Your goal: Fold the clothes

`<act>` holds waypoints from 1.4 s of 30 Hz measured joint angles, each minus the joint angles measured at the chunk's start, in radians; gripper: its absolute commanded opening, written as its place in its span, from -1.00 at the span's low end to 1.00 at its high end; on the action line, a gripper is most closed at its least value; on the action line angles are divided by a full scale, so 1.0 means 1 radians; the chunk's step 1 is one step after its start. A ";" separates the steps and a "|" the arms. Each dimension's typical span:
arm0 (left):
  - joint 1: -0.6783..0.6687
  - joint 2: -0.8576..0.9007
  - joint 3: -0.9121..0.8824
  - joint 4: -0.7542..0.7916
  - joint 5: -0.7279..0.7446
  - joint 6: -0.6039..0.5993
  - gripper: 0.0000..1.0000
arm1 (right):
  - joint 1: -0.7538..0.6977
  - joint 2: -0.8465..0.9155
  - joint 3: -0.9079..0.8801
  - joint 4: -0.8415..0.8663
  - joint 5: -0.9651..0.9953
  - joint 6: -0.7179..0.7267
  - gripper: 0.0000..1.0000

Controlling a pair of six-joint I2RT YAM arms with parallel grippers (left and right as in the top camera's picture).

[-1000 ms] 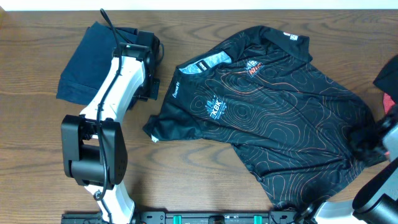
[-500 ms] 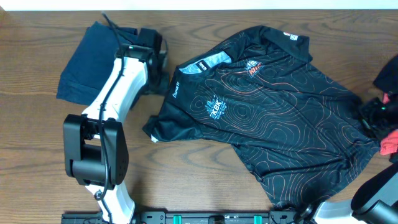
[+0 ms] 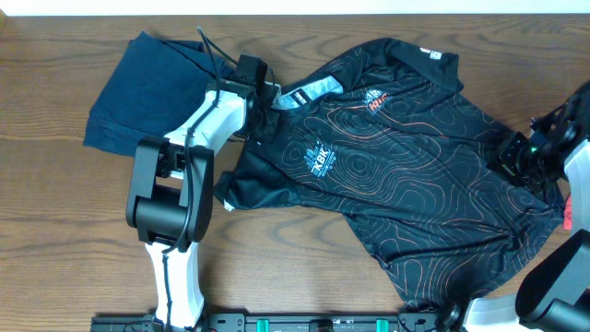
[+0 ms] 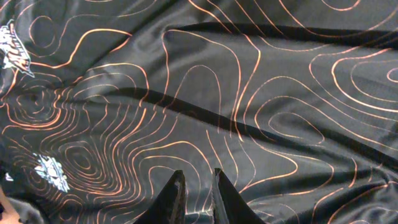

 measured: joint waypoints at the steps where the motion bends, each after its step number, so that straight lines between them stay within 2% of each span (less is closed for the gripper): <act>1: 0.000 0.000 0.000 0.002 0.003 0.006 -0.88 | 0.000 0.000 -0.001 0.004 -0.001 0.000 -0.70; 4: 0.002 0.003 0.000 0.008 -0.013 0.023 -0.88 | 0.004 0.000 -0.018 0.024 -0.001 0.000 -0.64; 8: 0.014 0.004 0.002 0.021 -0.123 0.000 -0.88 | 0.006 0.000 -0.056 0.081 0.006 0.001 -0.62; 14: 0.106 0.006 0.004 -0.003 -0.258 -0.062 -0.87 | 0.006 0.001 -0.154 0.269 0.067 0.057 -0.64; 18: 0.143 0.007 0.007 -0.031 -0.292 -0.085 -0.88 | 0.006 0.001 -0.227 0.377 0.092 0.094 -0.64; 21: 0.143 0.007 0.007 -0.035 -0.306 -0.088 -0.88 | 0.006 0.002 -0.269 0.483 0.126 0.118 -0.72; 25: 0.141 0.007 0.015 -0.062 -0.288 -0.087 -0.54 | 0.010 0.029 -0.307 0.655 0.154 0.163 -0.83; 30: 0.142 -0.014 0.031 -0.120 -0.172 -0.098 -0.09 | 0.025 0.177 -0.316 0.806 0.166 0.247 -0.95; 32: 0.142 -0.053 0.031 -0.142 -0.123 -0.103 -0.02 | 0.034 0.216 -0.297 0.877 0.159 0.288 -0.97; 37: 0.134 -0.255 0.034 -0.225 -0.037 -0.114 0.00 | 0.071 0.336 -0.201 0.999 0.112 0.383 -0.98; 42: 0.094 -0.433 0.054 -0.308 -0.008 -0.114 0.09 | 0.101 0.478 0.030 0.915 0.050 0.432 -0.97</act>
